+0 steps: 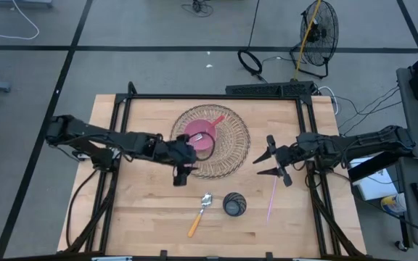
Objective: Pick & Place Utensil
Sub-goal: Put the orange spoon into the pink bowl on the woven mat
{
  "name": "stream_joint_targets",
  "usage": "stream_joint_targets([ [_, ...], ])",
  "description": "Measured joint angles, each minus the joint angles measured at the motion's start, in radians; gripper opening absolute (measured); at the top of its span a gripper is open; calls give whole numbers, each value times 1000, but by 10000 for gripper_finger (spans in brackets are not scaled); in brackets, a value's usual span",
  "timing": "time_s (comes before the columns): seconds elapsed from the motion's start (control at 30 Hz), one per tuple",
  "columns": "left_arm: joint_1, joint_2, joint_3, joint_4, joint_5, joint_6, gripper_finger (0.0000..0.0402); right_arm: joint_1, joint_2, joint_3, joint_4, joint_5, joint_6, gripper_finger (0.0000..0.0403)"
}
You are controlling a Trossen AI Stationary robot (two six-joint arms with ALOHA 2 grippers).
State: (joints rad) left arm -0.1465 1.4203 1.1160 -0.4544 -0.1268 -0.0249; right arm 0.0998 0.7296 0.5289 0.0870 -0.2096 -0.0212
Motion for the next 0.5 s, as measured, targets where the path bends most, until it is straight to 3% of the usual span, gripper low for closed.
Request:
stream_joint_targets([
  [0.2,-88,-5,0,-105,-23,-82,172,5,0,0,49,-5,15,176],
  [0.37,-195,-4,0,-148,-164,-139,161,39,8,0,74,-4,-15,176],
  [0.5,-275,-12,0,-147,-217,-196,149,57,17,0,86,0,-20,176],
])
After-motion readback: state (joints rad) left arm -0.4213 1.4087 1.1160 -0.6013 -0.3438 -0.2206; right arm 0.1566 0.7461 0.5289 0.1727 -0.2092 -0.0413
